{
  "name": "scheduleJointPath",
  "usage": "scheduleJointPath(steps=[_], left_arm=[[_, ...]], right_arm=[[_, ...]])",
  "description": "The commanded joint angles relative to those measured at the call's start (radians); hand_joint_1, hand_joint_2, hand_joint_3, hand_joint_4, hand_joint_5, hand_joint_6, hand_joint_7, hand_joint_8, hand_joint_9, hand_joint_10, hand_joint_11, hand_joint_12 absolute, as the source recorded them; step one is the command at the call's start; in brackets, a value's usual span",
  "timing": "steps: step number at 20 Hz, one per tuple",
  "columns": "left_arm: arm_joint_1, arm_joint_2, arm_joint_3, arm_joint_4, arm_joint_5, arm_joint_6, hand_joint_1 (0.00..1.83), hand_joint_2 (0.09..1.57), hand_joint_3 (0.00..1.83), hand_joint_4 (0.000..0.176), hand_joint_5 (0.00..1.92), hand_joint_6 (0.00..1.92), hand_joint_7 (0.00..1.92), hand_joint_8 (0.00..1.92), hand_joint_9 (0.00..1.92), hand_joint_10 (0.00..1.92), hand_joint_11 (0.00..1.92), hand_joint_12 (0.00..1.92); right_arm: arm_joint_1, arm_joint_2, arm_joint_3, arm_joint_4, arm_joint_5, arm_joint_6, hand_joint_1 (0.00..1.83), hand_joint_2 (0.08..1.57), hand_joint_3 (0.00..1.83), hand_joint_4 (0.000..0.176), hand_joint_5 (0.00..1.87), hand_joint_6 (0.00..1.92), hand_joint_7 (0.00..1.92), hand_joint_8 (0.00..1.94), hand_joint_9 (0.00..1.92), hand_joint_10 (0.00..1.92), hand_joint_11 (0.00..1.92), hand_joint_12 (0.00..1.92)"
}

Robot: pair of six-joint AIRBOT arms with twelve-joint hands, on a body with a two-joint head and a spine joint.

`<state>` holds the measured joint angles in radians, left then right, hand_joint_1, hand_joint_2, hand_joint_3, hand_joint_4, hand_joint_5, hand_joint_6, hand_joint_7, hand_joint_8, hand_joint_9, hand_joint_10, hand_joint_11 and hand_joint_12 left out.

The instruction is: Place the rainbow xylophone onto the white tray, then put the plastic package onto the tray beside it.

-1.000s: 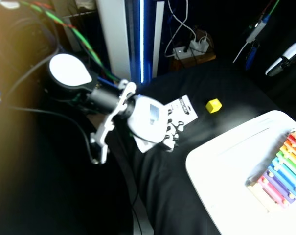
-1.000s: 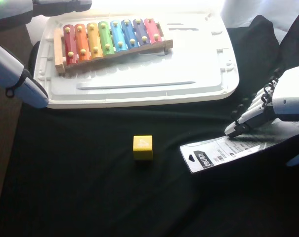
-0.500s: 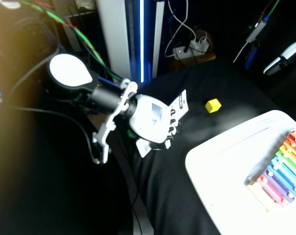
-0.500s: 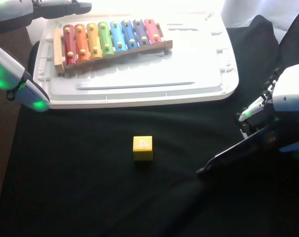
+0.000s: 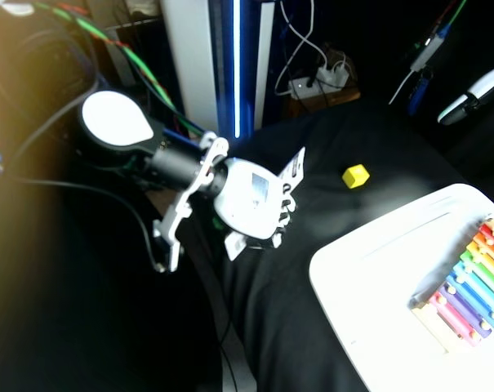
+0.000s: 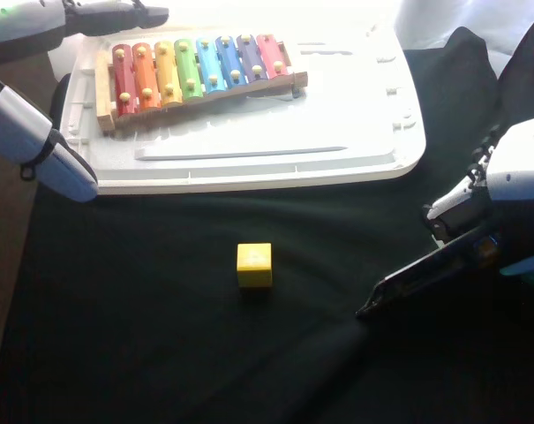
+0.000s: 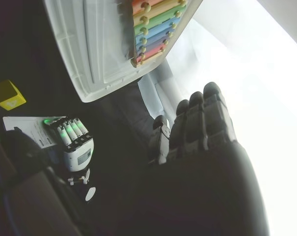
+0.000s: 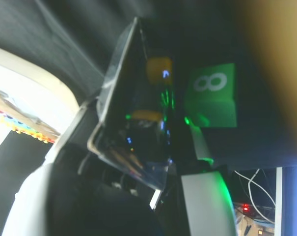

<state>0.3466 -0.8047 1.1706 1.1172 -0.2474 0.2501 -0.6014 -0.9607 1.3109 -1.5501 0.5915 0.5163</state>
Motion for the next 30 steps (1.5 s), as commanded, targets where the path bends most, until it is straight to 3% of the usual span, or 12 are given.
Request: scheduleJointPath(steps=[1, 3, 5, 7, 12, 14, 17, 20, 22, 25, 27, 30], left_arm=[[-0.006, -0.002, 0.001, -0.023, -0.041, 0.014, 0.71, 0.6, 0.01, 0.176, 0.0, 0.0, 0.0, 0.0, 0.0, 0.0, 0.05, 0.01], [-0.004, -0.002, 0.001, -0.023, -0.041, 0.014, 0.71, 0.6, 0.0, 0.176, 0.0, 0.0, 0.0, 0.0, 0.0, 0.0, 0.04, 0.01], [-0.004, -0.002, 0.001, -0.024, -0.041, 0.015, 0.69, 0.61, 0.01, 0.176, 0.0, 0.0, 0.0, 0.0, 0.0, 0.0, 0.06, 0.01], [-0.004, -0.002, 0.001, -0.025, -0.041, 0.017, 0.72, 0.63, 0.01, 0.176, 0.0, 0.0, 0.0, 0.0, 0.0, 0.0, 0.02, 0.0], [-0.003, -0.002, 0.001, -0.044, -0.041, 0.037, 0.74, 0.64, 0.01, 0.176, 0.0, 0.0, 0.0, 0.0, 0.0, 0.0, 0.03, 0.01], [-0.002, -0.002, 0.001, -0.062, -0.042, 0.051, 0.82, 0.67, 0.01, 0.164, 0.0, 0.0, 0.0, 0.0, 0.0, 0.0, 0.01, 0.0], [0.0, -0.002, 0.001, -0.068, -0.043, 0.056, 0.82, 0.66, 0.0, 0.161, 0.0, 0.0, 0.0, 0.0, 0.0, 0.0, 0.02, 0.01], [0.001, -0.002, 0.001, -0.071, -0.043, 0.058, 0.77, 0.66, 0.0, 0.089, 0.0, 0.0, 0.0, 0.0, 0.0, 0.0, 0.06, 0.02], [0.002, -0.002, 0.001, -0.081, -0.045, 0.067, 0.76, 0.63, 0.0, 0.155, 0.0, 0.0, 0.0, 0.0, 0.0, 0.0, 0.03, 0.01], [0.002, -0.004, 0.001, -0.083, -0.047, 0.071, 0.78, 0.63, 0.0, 0.104, 0.0, 0.0, 0.0, 0.0, 0.0, 0.0, 0.04, 0.01], [0.003, -0.011, 0.002, -0.084, -0.048, 0.077, 0.81, 0.63, 0.0, 0.067, 0.0, 0.0, 0.0, 0.0, 0.0, 0.0, 0.03, 0.01], [0.009, -0.015, 0.003, -0.113, -0.052, 0.107, 0.85, 0.64, 0.0, 0.047, 0.0, 0.0, 0.0, 0.0, 0.0, 0.0, 0.0, 0.0]], right_arm=[[0.002, -0.006, 0.002, 0.038, 0.014, -0.017, 1.18, 1.3, 0.0, 0.0, 0.51, 1.48, 0.8, 1.46, 0.84, 0.68, 0.66, 1.32], [0.002, -0.007, 0.002, 0.08, 0.014, -0.055, 1.2, 1.27, 0.0, 0.0, 0.55, 1.41, 0.85, 1.38, 0.98, 0.45, 0.69, 1.26], [0.006, -0.007, 0.002, 0.113, 0.015, -0.082, 1.35, 1.21, 0.0, 0.0, 0.6, 1.34, 0.87, 1.19, 0.87, 1.32, 0.7, 1.12], [0.025, -0.007, 0.002, 0.131, 0.016, -0.104, 1.22, 1.21, 0.0, 0.0, 0.65, 1.36, 0.95, 1.16, 1.11, 0.23, 0.81, 0.99], [0.085, -0.006, 0.001, 0.136, 0.022, -0.133, 1.23, 1.21, 0.0, 0.0, 0.66, 1.27, 0.96, 1.19, 1.25, 0.15, 0.81, 1.13], [0.115, -0.002, -0.001, 0.136, 0.022, -0.146, 1.21, 1.23, 0.0, 0.0, 0.72, 1.32, 0.79, 1.36, 1.03, 1.24, 0.89, 1.59], [0.166, -0.001, -0.001, 0.136, 0.022, -0.172, 1.12, 1.22, 0.0, 0.0, 0.78, 1.28, 0.93, 1.58, 1.04, 1.83, 1.05, 1.91], [0.215, -0.001, 0.002, 0.148, 0.022, -0.202, 1.2, 1.22, 0.0, 0.0, 0.76, 1.28, 0.81, 1.39, 0.98, 1.66, 0.95, 1.71], [0.254, -0.006, 0.014, 0.148, 0.022, -0.204, 1.21, 1.22, 0.0, 0.0, 0.76, 1.28, 0.81, 1.33, 0.87, 1.23, 0.71, 1.52], [0.309, -0.007, 0.036, 0.148, 0.021, -0.209, 1.24, 1.18, 0.0, 0.0, 0.83, 1.18, 0.88, 1.19, 1.11, 0.86, 0.96, 1.24], [0.328, -0.017, 0.051, 0.148, 0.02, -0.21, 1.11, 1.24, 0.0, 0.0, 0.74, 1.32, 0.75, 1.59, 1.04, 1.67, 1.12, 1.73], [0.371, -0.043, 0.089, 0.148, 0.016, -0.21, 1.1, 1.25, 0.0, 0.0, 0.73, 1.35, 0.73, 1.58, 0.98, 1.76, 1.06, 1.79]])
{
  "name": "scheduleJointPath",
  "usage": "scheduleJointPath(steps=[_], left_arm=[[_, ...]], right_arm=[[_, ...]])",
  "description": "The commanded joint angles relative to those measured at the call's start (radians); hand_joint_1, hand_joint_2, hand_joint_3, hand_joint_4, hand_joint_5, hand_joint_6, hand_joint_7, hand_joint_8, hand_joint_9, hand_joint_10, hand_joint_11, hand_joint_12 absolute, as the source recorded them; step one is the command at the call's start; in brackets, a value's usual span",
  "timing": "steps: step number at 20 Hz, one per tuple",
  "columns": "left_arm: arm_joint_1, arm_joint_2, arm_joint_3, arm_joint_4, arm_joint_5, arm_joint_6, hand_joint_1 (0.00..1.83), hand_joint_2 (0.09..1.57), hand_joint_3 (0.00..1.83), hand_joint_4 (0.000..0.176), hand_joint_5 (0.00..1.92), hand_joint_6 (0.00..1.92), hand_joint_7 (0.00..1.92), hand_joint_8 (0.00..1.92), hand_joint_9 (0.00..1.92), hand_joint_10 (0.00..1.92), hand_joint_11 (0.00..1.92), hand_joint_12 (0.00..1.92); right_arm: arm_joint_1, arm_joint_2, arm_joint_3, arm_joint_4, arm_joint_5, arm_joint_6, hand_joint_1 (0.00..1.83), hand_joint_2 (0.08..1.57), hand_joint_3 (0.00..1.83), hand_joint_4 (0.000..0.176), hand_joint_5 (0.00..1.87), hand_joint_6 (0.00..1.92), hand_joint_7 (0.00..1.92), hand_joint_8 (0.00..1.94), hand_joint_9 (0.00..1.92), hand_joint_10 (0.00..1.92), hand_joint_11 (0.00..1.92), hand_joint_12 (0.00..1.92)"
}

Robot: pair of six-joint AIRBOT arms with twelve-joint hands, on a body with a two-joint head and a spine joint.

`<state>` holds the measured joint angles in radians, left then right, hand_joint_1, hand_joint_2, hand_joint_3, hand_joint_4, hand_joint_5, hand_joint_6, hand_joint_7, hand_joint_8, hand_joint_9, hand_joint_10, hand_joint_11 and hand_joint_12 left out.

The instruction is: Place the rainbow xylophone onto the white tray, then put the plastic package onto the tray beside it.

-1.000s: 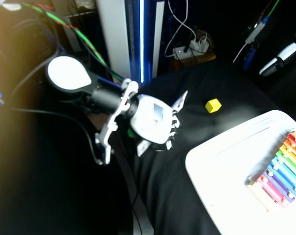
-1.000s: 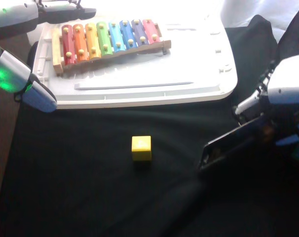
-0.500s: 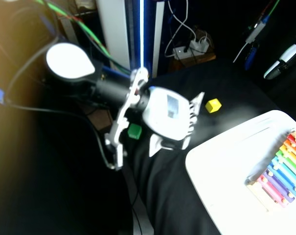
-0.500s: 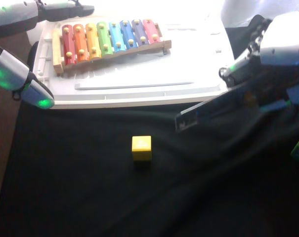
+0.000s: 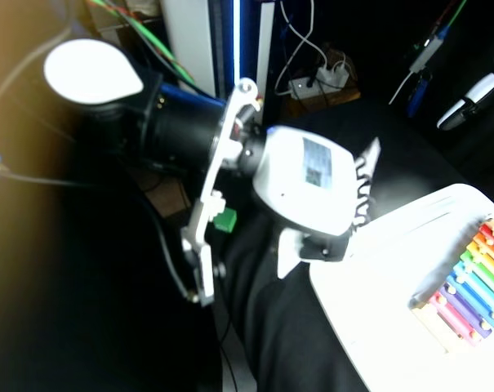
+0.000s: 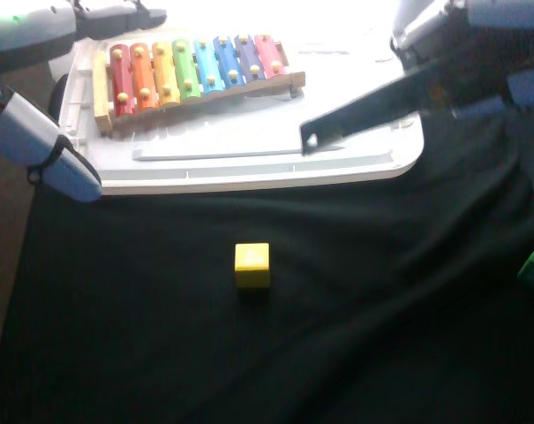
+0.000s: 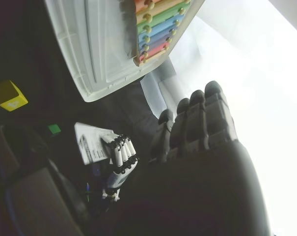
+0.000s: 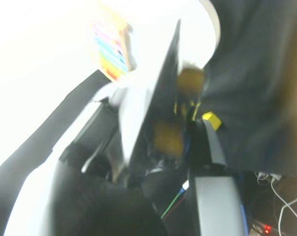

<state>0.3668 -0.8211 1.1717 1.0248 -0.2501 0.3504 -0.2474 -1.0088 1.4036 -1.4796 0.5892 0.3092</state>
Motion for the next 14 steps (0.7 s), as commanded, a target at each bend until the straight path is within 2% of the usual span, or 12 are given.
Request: scheduleJointPath(steps=[1, 2, 4, 5, 6, 7, 8, 9, 10, 11, 12, 14], left_arm=[[-0.011, 0.001, 0.002, -0.03, -0.051, 0.015, 0.89, 0.64, 0.0, 0.03, 0.0, 0.0, 0.0, 0.0, 0.0, 0.0, 0.03, 0.01], [-0.01, 0.001, 0.002, -0.034, -0.053, 0.018, 0.84, 0.62, 0.0, 0.058, 0.0, 0.0, 0.0, 0.0, 0.0, 0.0, 0.01, 0.0], [-0.01, 0.001, 0.002, -0.035, -0.055, 0.019, 0.77, 0.63, 0.0, 0.029, 0.01, 0.0, 0.0, 0.0, 0.03, 0.01, 0.12, 0.06], [-0.01, 0.0, 0.003, -0.039, -0.057, 0.023, 0.76, 0.63, 0.0, 0.012, 0.01, 0.0, 0.0, 0.0, 0.03, 0.01, 0.15, 0.07], [-0.01, 0.0, 0.003, -0.049, -0.06, 0.034, 0.81, 0.63, 0.0, 0.037, 0.0, 0.0, 0.0, 0.0, 0.0, 0.0, 0.11, 0.06], [-0.01, -0.002, 0.004, -0.052, -0.062, 0.04, 0.79, 0.64, 0.0, 0.04, 0.0, 0.0, 0.0, 0.0, 0.0, 0.0, 0.09, 0.05], [-0.01, -0.005, 0.005, -0.053, -0.064, 0.041, 0.79, 0.64, 0.0, 0.035, 0.0, 0.0, 0.0, 0.0, 0.0, 0.0, 0.08, 0.05], [-0.01, -0.006, 0.007, -0.055, -0.067, 0.041, 0.79, 0.64, 0.0, 0.035, 0.0, 0.0, 0.0, 0.0, 0.0, 0.0, 0.08, 0.05], [-0.01, -0.007, 0.01, -0.059, -0.073, 0.041, 0.8, 0.66, 0.01, 0.0, 0.0, 0.0, 0.0, 0.0, 0.0, 0.0, 0.05, 0.04], [-0.011, -0.007, 0.011, -0.064, -0.076, 0.042, 0.79, 0.66, 0.01, 0.0, 0.0, 0.0, 0.0, 0.0, 0.0, 0.0, 0.09, 0.06], [-0.012, -0.007, 0.013, -0.069, -0.08, 0.042, 0.78, 0.67, 0.0, 0.0, 0.0, 0.0, 0.0, 0.0, 0.0, 0.0, 0.02, 0.22], [-0.012, -0.014, 0.017, -0.074, -0.086, 0.043, 0.82, 0.67, 0.0, 0.0, 0.0, 0.0, 0.0, 0.0, 0.0, 0.0, 0.0, 0.17]], right_arm=[[0.025, -0.01, 0.012, 0.077, 0.015, -0.003, 1.12, 1.22, 0.0, 0.0, 0.77, 1.28, 0.8, 1.93, 1.09, 1.91, 1.19, 1.92], [0.027, -0.028, 0.027, 0.078, 0.01, -0.003, 1.12, 1.22, 0.0, 0.0, 0.78, 1.26, 0.81, 1.91, 1.05, 1.92, 1.16, 1.92], [0.028, -0.067, 0.058, 0.078, 0.0, -0.003, 1.1, 1.24, 0.0, 0.0, 0.74, 1.33, 0.89, 1.39, 1.0, 1.59, 1.02, 1.8], [0.028, -0.088, 0.074, 0.078, -0.005, -0.003, 1.09, 1.26, 0.0, 0.0, 0.72, 1.36, 0.93, 1.24, 1.01, 1.45, 1.02, 1.69], [0.028, -0.111, 0.093, 0.079, -0.014, -0.003, 1.09, 1.25, 0.0, 0.0, 0.73, 1.35, 0.96, 1.21, 1.04, 1.42, 1.05, 1.66], [0.028, -0.13, 0.109, 0.083, -0.019, -0.003, 1.09, 1.26, 0.0, 0.0, 0.71, 1.38, 0.92, 1.46, 1.08, 1.65, 1.14, 1.79], [0.028, -0.149, 0.127, 0.089, -0.023, -0.003, 1.16, 1.29, 0.0, 0.0, 0.65, 1.44, 0.73, 1.51, 1.01, 1.73, 1.11, 1.87], [0.028, -0.174, 0.15, 0.098, -0.025, -0.003, 1.16, 1.29, 0.0, 0.0, 0.65, 1.44, 0.73, 1.51, 1.01, 1.73, 1.11, 1.87], [0.028, -0.204, 0.18, 0.112, -0.028, -0.003, 1.16, 1.19, 0.0, 0.0, 0.84, 1.18, 0.91, 1.57, 1.1, 1.75, 1.18, 1.89], [0.028, -0.226, 0.201, 0.124, -0.028, -0.003, 1.15, 1.16, 0.0, 0.0, 0.89, 1.1, 0.96, 1.57, 1.09, 1.74, 1.15, 1.87], [0.028, -0.247, 0.227, 0.137, -0.032, -0.003, 1.19, 1.22, 0.0, 0.0, 0.77, 1.27, 0.82, 1.41, 0.97, 1.57, 0.96, 1.83], [0.028, -0.288, 0.271, 0.15, -0.052, -0.003, 1.23, 1.21, 0.0, 0.0, 0.78, 1.25, 0.83, 1.31, 0.95, 1.51, 0.91, 1.77]])
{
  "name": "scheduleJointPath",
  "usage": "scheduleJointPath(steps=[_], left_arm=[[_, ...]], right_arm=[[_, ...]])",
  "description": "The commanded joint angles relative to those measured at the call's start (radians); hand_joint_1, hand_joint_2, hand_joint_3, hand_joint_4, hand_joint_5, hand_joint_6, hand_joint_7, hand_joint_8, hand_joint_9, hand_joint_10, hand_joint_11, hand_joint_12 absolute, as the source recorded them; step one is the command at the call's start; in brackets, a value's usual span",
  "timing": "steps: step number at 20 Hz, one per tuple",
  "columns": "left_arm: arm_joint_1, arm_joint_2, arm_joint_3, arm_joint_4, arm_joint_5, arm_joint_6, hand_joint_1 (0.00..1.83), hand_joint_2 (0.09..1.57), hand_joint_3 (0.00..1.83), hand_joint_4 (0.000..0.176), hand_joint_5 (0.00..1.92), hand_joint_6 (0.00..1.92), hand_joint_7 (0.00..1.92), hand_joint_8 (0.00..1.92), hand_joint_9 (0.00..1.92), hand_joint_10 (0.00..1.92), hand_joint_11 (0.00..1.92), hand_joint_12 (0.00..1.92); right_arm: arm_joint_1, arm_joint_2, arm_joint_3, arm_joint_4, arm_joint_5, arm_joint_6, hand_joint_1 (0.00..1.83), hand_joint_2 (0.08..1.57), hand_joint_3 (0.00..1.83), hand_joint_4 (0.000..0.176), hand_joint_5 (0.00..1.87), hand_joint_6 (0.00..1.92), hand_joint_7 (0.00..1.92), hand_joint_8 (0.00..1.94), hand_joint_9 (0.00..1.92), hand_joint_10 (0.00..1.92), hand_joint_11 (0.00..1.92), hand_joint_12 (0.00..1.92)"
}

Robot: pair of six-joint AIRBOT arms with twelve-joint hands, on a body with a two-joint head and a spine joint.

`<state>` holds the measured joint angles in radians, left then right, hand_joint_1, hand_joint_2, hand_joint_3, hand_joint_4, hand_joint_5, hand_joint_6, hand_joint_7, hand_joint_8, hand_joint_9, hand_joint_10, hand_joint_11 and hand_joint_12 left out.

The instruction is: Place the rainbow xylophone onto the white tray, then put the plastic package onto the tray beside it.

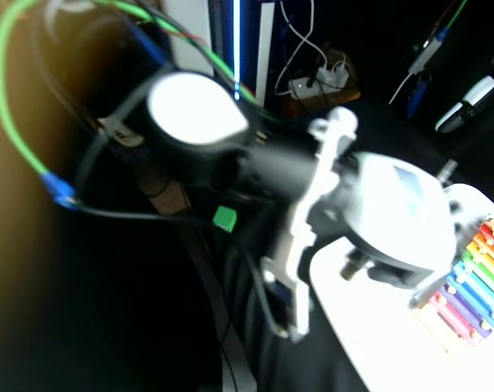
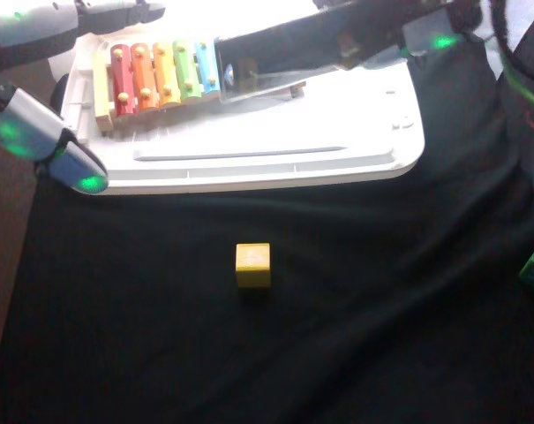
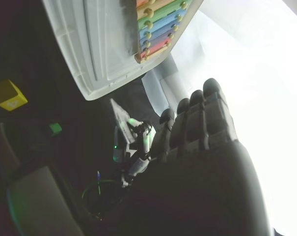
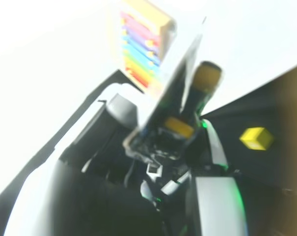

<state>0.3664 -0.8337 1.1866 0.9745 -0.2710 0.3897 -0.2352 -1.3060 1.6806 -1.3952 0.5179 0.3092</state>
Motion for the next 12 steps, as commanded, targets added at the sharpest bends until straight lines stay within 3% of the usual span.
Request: scheduleJointPath(steps=[1, 2, 3, 4, 5, 6, 7, 8, 9, 10, 11, 12], left_arm=[[-0.012, -0.006, 0.004, -0.025, -0.07, 0.004, 0.84, 0.67, 0.0, 0.0, 0.0, 0.0, 0.0, 0.0, 0.01, 0.0, 0.0, 0.24], [-0.013, -0.007, 0.005, -0.033, -0.078, 0.004, 0.86, 0.67, 0.0, 0.0, 0.0, 0.0, 0.0, 0.0, 0.02, 0.0, 0.0, 0.29], [-0.016, -0.007, 0.006, -0.039, -0.084, 0.004, 0.84, 0.67, 0.0, 0.0, 0.0, 0.0, 0.0, 0.0, 0.01, 0.0, 0.0, 0.33], [-0.021, -0.009, 0.007, -0.043, -0.089, 0.004, 0.85, 0.66, 0.0, 0.0, 0.0, 0.0, 0.0, 0.0, 0.0, 0.0, 0.0, 0.39], [-0.025, -0.01, 0.008, -0.044, -0.09, 0.005, 0.86, 0.66, 0.0, 0.0, 0.0, 0.0, 0.0, 0.0, 0.0, 0.0, 0.0, 0.41], [-0.028, -0.011, 0.008, -0.044, -0.091, 0.005, 0.88, 0.65, 0.0, 0.0, 0.0, 0.0, 0.0, 0.0, 0.0, 0.0, 0.0, 0.33], [-0.033, -0.011, 0.008, -0.044, -0.091, 0.005, 0.89, 0.64, 0.0, 0.0, 0.0, 0.0, 0.0, 0.0, 0.0, 0.0, 0.0, 0.25], [-0.04, -0.012, 0.008, -0.044, -0.091, 0.005, 0.86, 0.64, 0.0, 0.0, 0.0, 0.0, 0.0, 0.0, 0.0, 0.0, 0.0, 0.34], [-0.046, -0.013, 0.008, -0.044, -0.092, 0.006, 0.89, 0.63, 0.0, 0.0, 0.0, 0.0, 0.0, 0.0, 0.0, 0.0, 0.0, 0.37], [-0.056, -0.015, 0.008, -0.044, -0.095, 0.006, 0.91, 0.62, 0.0, 0.0, 0.0, 0.0, 0.02, 0.0, 0.05, 0.01, 0.0, 0.51], [-0.062, -0.017, 0.008, -0.043, -0.096, 0.006, 0.92, 0.61, 0.0, 0.0, 0.01, 0.0, 0.03, 0.01, 0.07, 0.02, 0.0, 0.6], [-0.072, -0.019, 0.008, -0.043, -0.097, 0.007, 0.91, 0.62, 0.0, 0.0, 0.01, 0.0, 0.03, 0.0, 0.09, 0.02, 0.0, 0.65]], right_arm=[[0.015, -0.01, 0.011, 0.073, 0.01, -0.003, 1.22, 1.24, 0.0, 0.0, 0.72, 1.13, 0.81, 1.5, 0.84, 1.44, 0.84, 1.73], [0.015, -0.026, 0.027, 0.079, 0.004, -0.003, 1.22, 1.23, 0.0, 0.0, 0.74, 1.27, 0.78, 1.4, 0.81, 1.52, 0.87, 1.77], [0.015, -0.044, 0.042, 0.082, -0.003, -0.003, 1.22, 1.24, 0.0, 0.0, 0.73, 1.11, 0.78, 1.53, 0.8, 1.46, 0.86, 1.71], [0.015, -0.065, 0.061, 0.084, -0.013, -0.003, 1.32, 1.22, 0.0, 0.0, 0.67, 1.17, 0.76, 1.39, 0.85, 1.48, 0.76, 1.56], [0.015, -0.076, 0.071, 0.085, -0.017, -0.003, 1.18, 1.28, 0.0, 0.0, 0.6, 1.39, 0.75, 1.46, 0.71, 1.06, 0.63, 1.48], [0.015, -0.085, 0.079, 0.085, -0.02, -0.003, 1.04, 1.36, 0.0, 0.0, 0.54, 1.58, 0.68, 0.69, 0.69, 0.6, 0.47, 1.28], [0.014, -0.098, 0.093, 0.086, -0.024, -0.003, 1.04, 1.41, 0.0, 0.0, 0.54, 0.68, 0.69, 0.33, 0.68, 0.36, 0.39, 1.21], [0.012, -0.113, 0.108, 0.087, -0.024, -0.003, 1.15, 1.26, 0.02, 0.0, 0.64, 1.19, 0.82, 1.12, 0.88, 0.39, 0.57, 1.36], [0.007, -0.127, 0.124, 0.09, -0.024, -0.003, 1.18, 1.25, 0.01, 0.0, 0.62, 1.32, 0.85, 1.33, 0.95, 0.56, 0.61, 1.45], [0.0, -0.142, 0.142, 0.102, -0.024, -0.003, 1.31, 1.23, 0.0, 0.0, 0.58, 1.32, 0.79, 1.31, 0.89, 1.24, 0.63, 1.5], [-0.006, -0.151, 0.155, 0.11, -0.024, -0.003, 1.34, 1.22, 0.0, 0.0, 0.55, 1.37, 0.8, 1.27, 0.88, 1.36, 0.57, 1.45], [-0.017, -0.161, 0.171, 0.122, -0.024, -0.003, 1.36, 1.19, 0.0, 0.0, 0.62, 1.28, 0.85, 1.19, 0.91, 1.34, 0.66, 1.42]])
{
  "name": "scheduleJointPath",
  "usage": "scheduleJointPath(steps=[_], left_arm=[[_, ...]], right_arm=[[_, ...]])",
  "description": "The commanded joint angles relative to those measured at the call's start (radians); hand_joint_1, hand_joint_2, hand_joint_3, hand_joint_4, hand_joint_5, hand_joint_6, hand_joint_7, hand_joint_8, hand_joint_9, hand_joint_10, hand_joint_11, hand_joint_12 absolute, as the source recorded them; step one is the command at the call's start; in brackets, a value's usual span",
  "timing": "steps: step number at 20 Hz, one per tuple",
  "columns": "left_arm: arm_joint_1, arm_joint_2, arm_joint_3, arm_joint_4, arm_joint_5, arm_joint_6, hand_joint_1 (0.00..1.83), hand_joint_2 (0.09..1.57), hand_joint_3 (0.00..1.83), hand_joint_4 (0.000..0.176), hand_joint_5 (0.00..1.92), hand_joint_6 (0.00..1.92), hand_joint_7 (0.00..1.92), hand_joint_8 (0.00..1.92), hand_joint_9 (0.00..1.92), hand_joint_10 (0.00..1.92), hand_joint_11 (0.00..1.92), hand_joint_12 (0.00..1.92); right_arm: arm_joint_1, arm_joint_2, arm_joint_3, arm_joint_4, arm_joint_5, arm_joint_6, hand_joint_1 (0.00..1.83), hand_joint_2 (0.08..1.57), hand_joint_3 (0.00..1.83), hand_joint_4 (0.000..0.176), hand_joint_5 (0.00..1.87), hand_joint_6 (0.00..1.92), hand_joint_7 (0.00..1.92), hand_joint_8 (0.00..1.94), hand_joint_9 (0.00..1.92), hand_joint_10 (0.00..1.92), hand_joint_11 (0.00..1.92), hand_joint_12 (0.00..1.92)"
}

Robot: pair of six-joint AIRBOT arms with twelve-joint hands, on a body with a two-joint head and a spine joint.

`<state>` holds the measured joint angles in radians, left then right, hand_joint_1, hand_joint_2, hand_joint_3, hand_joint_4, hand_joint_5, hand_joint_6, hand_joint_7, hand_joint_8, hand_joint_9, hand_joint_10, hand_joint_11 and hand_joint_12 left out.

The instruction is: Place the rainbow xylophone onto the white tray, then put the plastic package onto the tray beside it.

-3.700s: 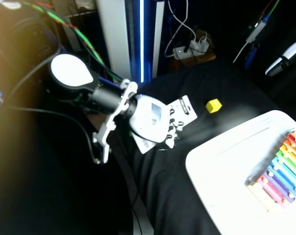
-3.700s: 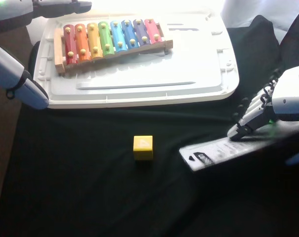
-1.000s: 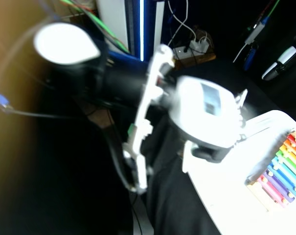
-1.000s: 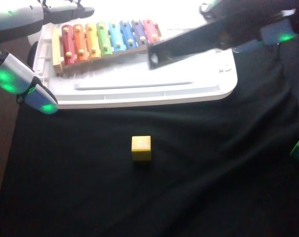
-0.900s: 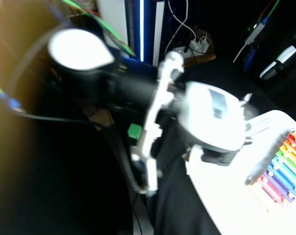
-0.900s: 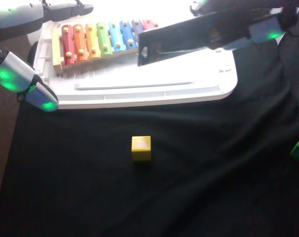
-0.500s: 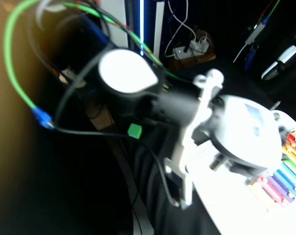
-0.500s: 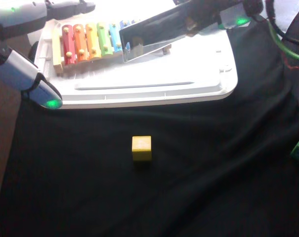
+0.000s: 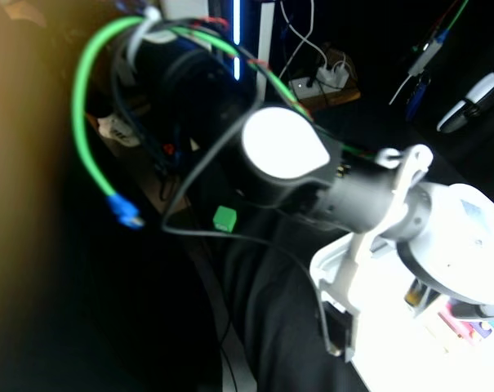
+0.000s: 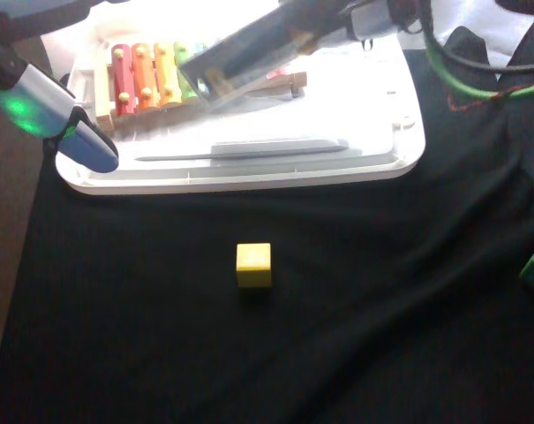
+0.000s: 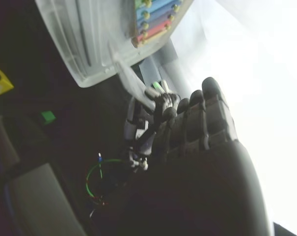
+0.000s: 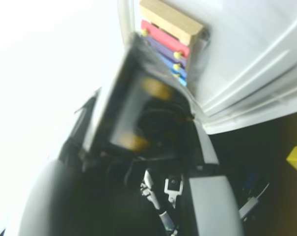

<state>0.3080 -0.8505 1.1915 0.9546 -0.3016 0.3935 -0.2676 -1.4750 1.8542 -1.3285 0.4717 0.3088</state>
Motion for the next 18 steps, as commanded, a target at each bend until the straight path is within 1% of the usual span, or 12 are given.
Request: scheduleJointPath(steps=[1, 4, 6, 8, 9, 11, 13, 14, 15, 16, 17, 18], left_arm=[[-0.023, -0.004, 0.003, -0.023, -0.068, 0.003, 0.92, 0.63, 0.0, 0.0, 0.0, 0.0, 0.03, 0.0, 0.07, 0.01, 0.0, 0.57], [-0.039, -0.004, 0.002, -0.021, -0.07, 0.003, 0.87, 0.63, 0.0, 0.0, 0.02, 0.0, 0.05, 0.0, 0.05, 0.0, 0.0, 0.44], [-0.044, -0.003, -0.002, -0.016, -0.07, 0.003, 0.82, 0.63, 0.0, 0.0, 0.02, 0.0, 0.03, 0.0, 0.04, 0.0, 0.0, 0.38], [-0.052, 0.0, -0.006, -0.011, -0.07, 0.003, 0.83, 0.63, 0.0, 0.0, 0.03, 0.0, 0.03, 0.0, 0.04, 0.0, 0.0, 0.35], [-0.054, 0.003, -0.008, -0.01, -0.07, 0.003, 0.84, 0.62, 0.0, 0.0, 0.02, 0.0, 0.03, 0.0, 0.04, 0.0, 0.0, 0.34], [-0.055, 0.005, -0.01, -0.009, -0.07, 0.003, 0.84, 0.63, 0.0, 0.0, 0.03, 0.0, 0.03, 0.0, 0.05, 0.0, 0.0, 0.41], [-0.055, 0.005, -0.011, -0.008, -0.07, 0.003, 0.84, 0.63, 0.0, 0.0, 0.01, 0.0, 0.02, 0.0, 0.03, 0.0, 0.0, 0.4], [-0.055, 0.005, -0.012, -0.007, -0.069, 0.003, 0.86, 0.65, 0.0, 0.0, 0.01, 0.0, 0.0, 0.0, 0.01, 0.0, 0.0, 0.23], [-0.055, 0.005, -0.012, -0.006, -0.069, 0.003, 0.88, 0.64, 0.0, 0.0, 0.01, 0.0, 0.0, 0.0, 0.0, 0.0, 0.0, 0.19], [-0.054, 0.005, -0.013, -0.005, -0.069, 0.003, 0.91, 0.63, 0.0, 0.0, 0.01, 0.0, 0.01, 0.0, 0.01, 0.0, 0.0, 0.26], [-0.054, 0.005, -0.013, -0.004, -0.068, 0.003, 0.88, 0.63, 0.0, 0.0, 0.02, 0.0, 0.02, 0.0, 0.03, 0.01, 0.0, 0.35], [-0.054, 0.005, -0.013, -0.004, -0.068, 0.003, 0.87, 0.64, 0.0, 0.0, 0.01, 0.0, 0.02, 0.0, 0.04, 0.01, 0.0, 0.44]], right_arm=[[0.003, -0.002, 0.013, 0.071, 0.022, -0.003, 1.37, 1.17, 0.0, 0.0, 0.69, 1.1, 0.89, 1.15, 0.93, 1.36, 0.76, 1.44], [-0.038, -0.043, 0.085, 0.119, 0.021, -0.003, 1.09, 1.27, 0.02, 0.0, 0.68, 1.4, 0.8, 1.23, 0.89, 1.37, 0.86, 1.6], [-0.079, -0.069, 0.141, 0.169, 0.021, -0.003, 1.21, 1.24, 0.0, 0.0, 0.67, 1.19, 0.87, 1.41, 1.03, 1.22, 1.06, 1.43], [-0.105, -0.08, 0.168, 0.188, 0.021, 0.009, 1.19, 1.27, 0.01, 0.0, 0.59, 1.32, 0.81, 1.48, 0.88, 1.01, 0.84, 1.38], [-0.118, -0.085, 0.176, 0.189, 0.021, 0.015, 1.22, 1.24, 0.0, 0.0, 0.68, 1.16, 0.87, 1.42, 1.01, 1.02, 1.01, 1.35], [-0.131, -0.087, 0.177, 0.188, 0.021, 0.017, 1.12, 1.24, 0.0, 0.0, 0.74, 1.32, 0.85, 1.08, 0.98, 1.3, 1.0, 1.57], [-0.14, -0.087, 0.177, 0.188, 0.021, 0.02, 1.2, 1.25, 0.0, 0.0, 0.66, 1.23, 0.84, 1.44, 0.97, 1.2, 0.99, 1.54], [-0.144, -0.087, 0.176, 0.188, 0.021, 0.023, 1.22, 1.2, 0.0, 0.0, 0.7, 1.24, 0.94, 1.23, 0.87, 0.84, 0.87, 1.2], [-0.147, -0.086, 0.175, 0.188, 0.022, 0.023, 1.22, 1.1, 0.0, 0.0, 0.68, 0.45, 0.85, 0.56, 0.87, 0.55, 0.86, 1.04], [-0.15, -0.085, 0.174, 0.188, 0.022, 0.023, 1.05, 1.1, 0.0, 0.0, 0.48, 0.11, 0.66, 0.19, 0.67, 0.3, 0.65, 1.04], [-0.152, -0.082, 0.171, 0.188, 0.022, 0.023, 0.9, 1.12, 0.0, 0.016, 0.33, 0.02, 0.53, 0.04, 0.61, 0.14, 0.51, 1.0], [-0.153, -0.081, 0.169, 0.188, 0.022, 0.023, 0.79, 1.05, 0.0, 0.07, 0.18, 0.0, 0.35, 0.01, 0.49, 0.06, 0.33, 0.93]])
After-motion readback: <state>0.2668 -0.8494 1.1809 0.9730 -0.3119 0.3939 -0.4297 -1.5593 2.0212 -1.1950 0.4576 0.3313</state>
